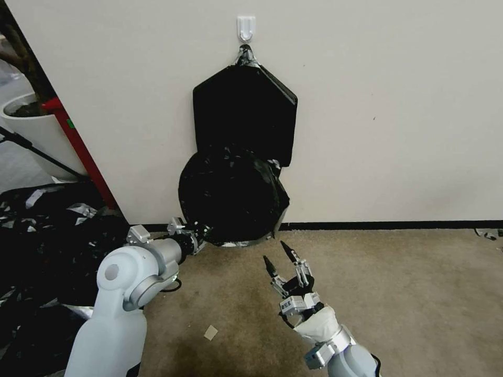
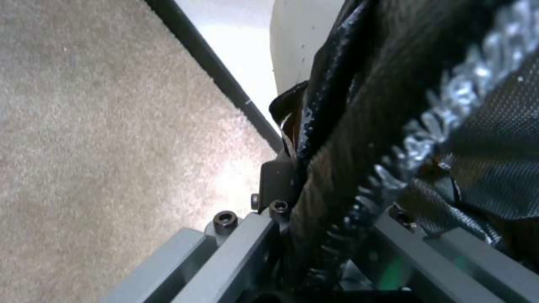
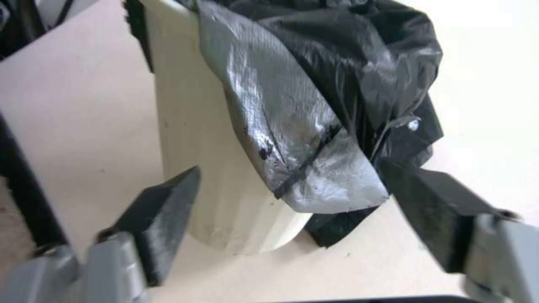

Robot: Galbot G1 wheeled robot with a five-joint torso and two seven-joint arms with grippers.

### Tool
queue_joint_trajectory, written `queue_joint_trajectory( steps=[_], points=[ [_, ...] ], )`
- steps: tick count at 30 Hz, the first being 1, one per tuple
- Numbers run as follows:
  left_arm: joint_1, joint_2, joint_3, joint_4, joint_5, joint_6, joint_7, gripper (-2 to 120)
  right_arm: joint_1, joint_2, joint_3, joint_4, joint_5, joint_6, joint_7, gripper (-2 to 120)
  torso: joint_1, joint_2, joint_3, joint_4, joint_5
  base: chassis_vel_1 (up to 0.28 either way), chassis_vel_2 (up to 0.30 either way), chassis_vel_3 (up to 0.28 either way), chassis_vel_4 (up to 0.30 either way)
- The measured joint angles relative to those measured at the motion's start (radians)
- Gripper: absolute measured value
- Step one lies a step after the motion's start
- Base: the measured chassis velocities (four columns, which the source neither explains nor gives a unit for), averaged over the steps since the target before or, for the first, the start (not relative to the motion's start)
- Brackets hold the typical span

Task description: Place a trash bag onto the trash bin.

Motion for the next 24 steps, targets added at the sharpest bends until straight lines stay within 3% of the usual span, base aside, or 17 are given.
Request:
queue_joint_trajectory(
  steps=[5,10,11,13,16,24],
  points=[
    [0.016,-0.008,0.007,-0.014,0.000,0.005,0.001,0,0.033,0.011,0.011,-0.001,-0.027,0.005,-0.002,97,0.000,0.000,0.000,0.0000,0.0000,0.000,0.000,0.000,0.000],
    [0.030,-0.016,0.012,-0.030,0.001,0.007,0.002,0,0.049,0.019,0.010,-0.001,-0.035,0.029,-0.017,89,0.000,0.000,0.000,0.0000,0.0000,0.000,0.000,0.000,0.000],
    [0.035,-0.018,0.014,-0.035,0.003,0.011,0.003,0,0.051,0.021,0.008,-0.001,-0.038,0.046,-0.026,80,0.000,0.000,0.000,0.0000,0.0000,0.000,0.000,0.000,0.000],
    [0.036,-0.019,0.014,-0.035,0.003,0.011,0.003,0,0.051,0.021,0.008,-0.001,-0.038,0.048,-0.026,80,0.000,0.000,0.000,0.0000,0.0000,0.000,0.000,0.000,0.000],
    [0.045,-0.025,0.016,-0.036,0.009,0.019,0.006,0,0.057,0.025,0.008,0.003,-0.042,0.091,-0.031,60,0.000,0.000,0.000,0.0001,0.0000,0.000,0.000,0.000,0.000],
    [0.046,-0.030,0.021,-0.037,0.023,0.021,0.008,0,0.064,0.025,0.011,0.008,-0.042,0.120,-0.047,38,0.000,0.000,0.000,0.0000,0.0000,0.000,0.000,0.000,0.000]
  ],
)
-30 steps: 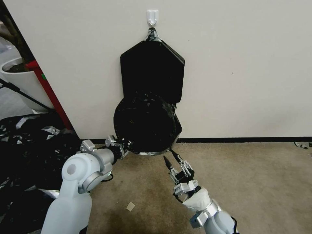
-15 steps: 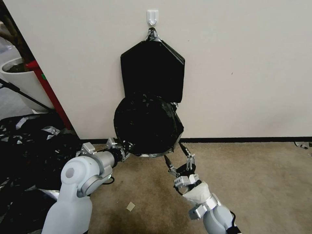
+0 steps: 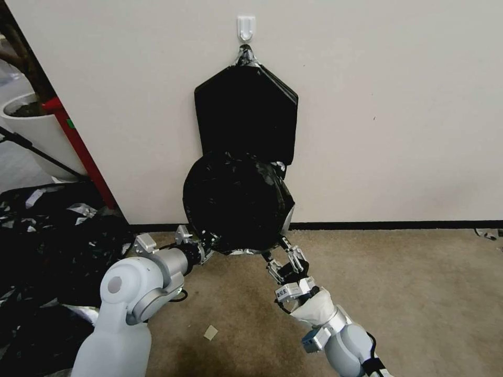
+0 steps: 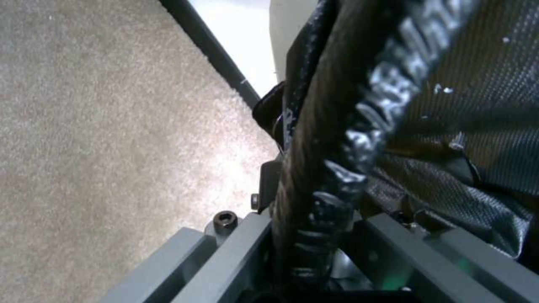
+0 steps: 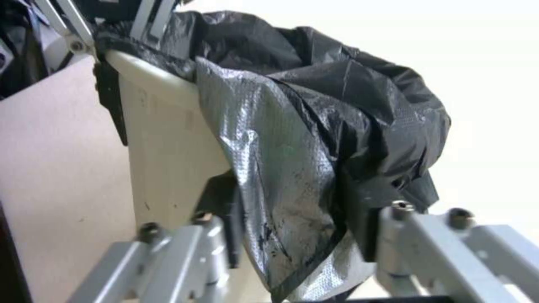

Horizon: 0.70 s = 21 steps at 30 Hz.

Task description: Place a trash bag onto the trash bin.

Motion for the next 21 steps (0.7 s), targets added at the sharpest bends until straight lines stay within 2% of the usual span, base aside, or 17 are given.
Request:
queue_joint_trajectory(
  steps=[3,4,7,10,16,21],
  points=[
    [0.001,0.000,0.001,-0.006,0.003,0.000,0.000,0,0.006,-0.002,0.014,-0.005,0.000,0.032,-0.058,22,0.000,0.000,0.000,0.0000,0.0000,0.000,0.000,0.000,0.000],
    [0.001,0.000,0.001,-0.006,0.003,0.000,0.000,0,0.006,-0.002,0.014,-0.005,0.000,0.032,-0.058,22,0.000,0.000,0.000,0.0000,0.0000,0.000,0.000,0.000,0.000],
    [0.004,0.002,0.002,-0.011,0.003,0.002,0.002,0,0.014,-0.004,0.026,-0.014,-0.004,0.061,-0.112,7,0.000,0.000,0.000,0.0000,0.0000,0.000,0.000,0.000,0.000],
    [0.006,0.003,0.003,-0.015,0.003,0.003,0.003,0,0.020,-0.004,0.034,-0.022,-0.007,0.083,-0.158,0,0.000,0.000,0.000,0.0000,0.0000,0.000,0.000,0.000,0.000],
    [0.011,0.008,0.004,-0.035,-0.001,0.009,0.004,0,0.055,-0.003,0.069,-0.053,-0.064,0.128,-0.265,0,0.000,0.000,0.000,0.0000,0.0000,0.000,0.000,0.000,0.000],
    [0.018,0.009,0.008,-0.049,-0.006,0.015,0.007,0,0.098,0.001,0.113,-0.083,-0.136,0.133,-0.280,0,0.000,0.000,0.000,0.0000,0.0001,0.000,0.000,0.000,0.000]
  ],
)
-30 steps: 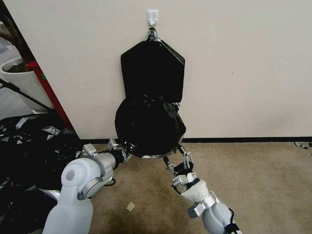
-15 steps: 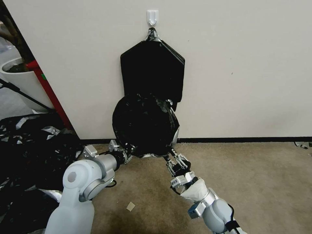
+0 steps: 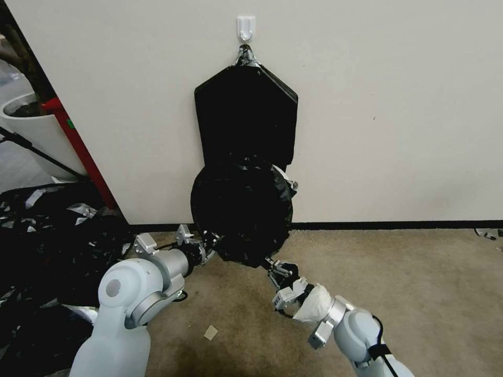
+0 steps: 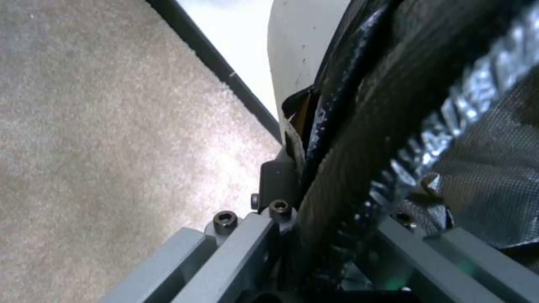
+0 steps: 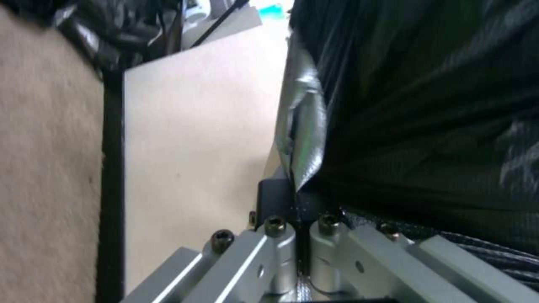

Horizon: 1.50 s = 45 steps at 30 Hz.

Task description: Place a trash bag onto the trash bin.

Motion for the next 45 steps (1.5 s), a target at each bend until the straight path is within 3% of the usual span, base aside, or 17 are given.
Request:
queue_joint_trajectory(
  steps=[7,13,16,23,24,26,27,29,30,32,35,37,38,40,42,43,45],
  points=[
    [0.007,0.004,-0.001,-0.004,-0.001,0.004,0.018,0,0.038,0.000,0.085,0.000,-0.092,-0.038,0.007,0,0.000,0.000,0.000,0.0000,0.0000,0.000,0.000,0.000,0.000],
    [0.000,0.006,-0.004,-0.003,0.001,0.005,0.028,0,0.020,-0.015,0.098,0.007,-0.062,-0.057,0.031,3,0.000,0.000,0.000,0.0000,0.0000,0.000,0.000,0.000,0.000],
    [-0.014,0.009,-0.003,0.014,0.015,0.002,0.047,0,-0.023,-0.046,0.034,-0.021,0.205,-0.053,-0.008,15,0.000,0.000,0.000,0.0000,0.0004,0.000,0.000,0.000,0.000],
    [-0.038,0.018,0.004,0.049,0.029,-0.006,0.062,0,-0.070,-0.082,0.006,-0.071,0.491,0.046,-0.219,35,0.000,0.000,0.000,0.0000,0.0002,0.000,0.000,0.000,0.000],
    [-0.048,0.020,0.008,0.064,0.035,-0.007,0.066,0,-0.082,-0.095,0.014,-0.078,0.547,0.065,-0.302,41,0.000,0.000,0.000,0.0000,0.0002,0.000,0.000,0.000,0.000],
    [-0.065,0.022,0.023,0.099,0.063,-0.008,0.080,0,-0.121,-0.144,0.030,-0.041,0.836,0.072,-0.551,53,0.000,0.000,0.000,-0.0003,-0.0002,0.000,0.000,0.000,0.000],
    [-0.065,0.022,0.023,0.099,0.063,-0.008,0.080,0,-0.121,-0.144,0.030,-0.041,0.836,0.072,-0.551,53,0.000,0.000,0.000,-0.0003,-0.0002,0.000,0.000,0.000,0.000],
    [-0.070,0.021,0.035,0.116,0.086,-0.008,0.092,0,-0.136,-0.165,0.034,0.014,1.062,0.073,-0.732,61,0.000,0.000,0.000,-0.0001,-0.0002,0.000,0.000,0.000,0.000],
    [-0.070,0.021,0.035,0.116,0.086,-0.008,0.092,0,-0.136,-0.165,0.034,0.014,1.062,0.073,-0.732,61,0.000,0.000,0.000,-0.0001,-0.0002,0.000,0.000,0.000,0.000],
    [-0.070,0.016,0.061,0.141,0.124,-0.008,0.109,0,-0.156,-0.178,-0.008,0.115,1.325,0.004,-0.810,57,0.000,0.000,0.000,-0.0001,-0.0003,0.000,0.000,0.000,0.000],
    [-0.065,0.014,0.080,0.151,0.150,-0.005,0.122,0,-0.161,-0.180,-0.068,0.186,1.438,-0.063,-0.745,48,0.000,0.000,0.000,-0.0001,-0.0003,0.000,0.000,0.000,0.000],
    [-0.056,0.013,0.106,0.160,0.198,-0.003,0.141,0,-0.154,-0.175,-0.151,0.257,1.476,-0.143,-0.556,40,0.000,0.000,0.000,0.0000,-0.0003,0.000,0.000,0.000,0.000],
    [-0.048,0.014,0.123,0.162,0.227,-0.003,0.155,0,-0.143,-0.167,-0.203,0.294,1.468,-0.200,-0.405,34,0.000,0.000,0.000,0.0000,-0.0002,0.000,0.000,0.000,0.000],
    [-0.043,0.016,0.131,0.163,0.247,-0.003,0.165,0,-0.138,-0.164,-0.227,0.308,1.459,-0.231,-0.332,30,0.000,0.000,0.000,0.0000,-0.0003,0.000,0.000,0.000,0.000],
    [-0.019,0.026,0.169,0.163,0.323,-0.009,0.208,0,-0.113,-0.136,-0.336,0.348,1.429,-0.384,-0.010,18,0.000,0.000,0.000,0.0001,-0.0003,0.000,0.000,0.000,0.000],
    [-0.019,0.026,0.169,0.163,0.323,-0.009,0.208,0,-0.113,-0.136,-0.336,0.348,1.429,-0.384,-0.010,18,0.000,0.000,0.000,0.0001,-0.0003,0.000,0.000,0.000,0.000],
    [-0.004,0.029,0.185,0.150,0.340,-0.011,0.218,0,-0.093,-0.108,-0.401,0.353,1.457,-0.500,0.197,10,0.000,0.000,0.000,0.0001,-0.0003,0.000,0.000,0.000,0.000]
  ],
)
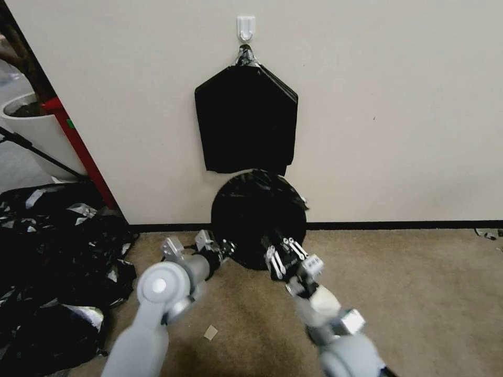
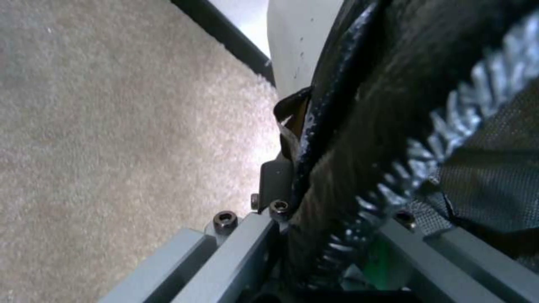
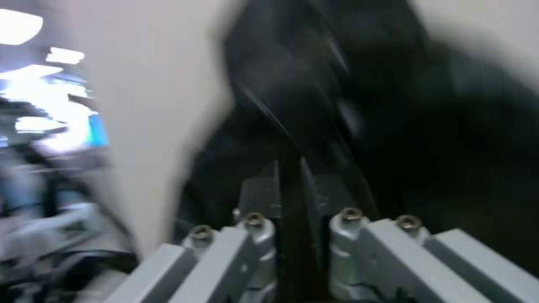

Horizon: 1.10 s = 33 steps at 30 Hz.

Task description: Place a trash bag onto the trash bin.

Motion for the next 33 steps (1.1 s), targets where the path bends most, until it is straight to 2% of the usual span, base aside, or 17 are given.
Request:
queue_joint_trajectory(
  steps=[1,2,3,6,9,11,13,20,33],
  points=[
    [0.009,0.000,0.011,-0.010,0.006,-0.001,0.003,0,0.012,0.017,-0.027,0.000,0.032,-0.061,0.089,5,0.000,0.000,0.000,0.0000,0.0003,0.000,0.000,0.000,0.000],
    [0.013,0.000,0.016,-0.013,0.010,-0.001,0.004,0,0.020,0.027,-0.038,-0.001,0.048,-0.088,0.125,3,0.000,0.000,0.000,-0.0001,0.0001,0.000,0.000,0.000,0.000],
    [0.013,0.000,0.016,-0.013,0.010,-0.001,0.004,0,0.020,0.027,-0.038,-0.001,0.048,-0.088,0.125,3,0.000,0.000,0.000,-0.0001,0.0001,0.000,0.000,0.000,0.000],
    [0.028,0.001,0.054,-0.011,0.066,-0.010,0.027,0,0.072,0.075,-0.071,-0.023,0.137,-0.203,0.257,0,0.000,0.000,0.000,-0.0001,0.0000,0.000,0.000,0.000,0.000],
    [0.039,0.001,0.077,-0.002,0.108,-0.018,0.046,0,0.121,0.104,-0.071,-0.068,0.169,-0.239,0.307,0,0.000,0.000,0.000,0.0000,0.0001,0.000,0.000,0.000,0.000],
    [0.040,0.001,0.080,-0.001,0.114,-0.019,0.049,0,0.127,0.107,-0.070,-0.073,0.172,-0.242,0.311,0,0.000,0.000,0.000,0.0001,0.0002,0.000,0.000,0.000,0.000],
    [0.047,0.000,0.100,0.000,0.144,-0.021,0.058,0,0.174,0.129,-0.059,-0.118,0.201,-0.278,0.361,0,0.000,0.000,0.000,-0.0001,0.0001,0.000,0.000,0.000,0.000],
    [0.056,0.009,0.126,-0.003,0.231,-0.037,0.078,0,0.212,0.134,-0.036,-0.161,0.207,-0.360,0.462,0,0.000,0.000,0.000,-0.0001,0.0000,0.000,0.000,0.000,0.000],
    [0.068,0.014,0.149,-0.032,0.270,-0.042,0.081,0,0.250,0.101,-0.018,-0.199,0.206,-0.497,0.537,0,0.000,0.000,0.000,-0.0001,0.0002,0.000,0.000,0.000,0.000]
  ],
)
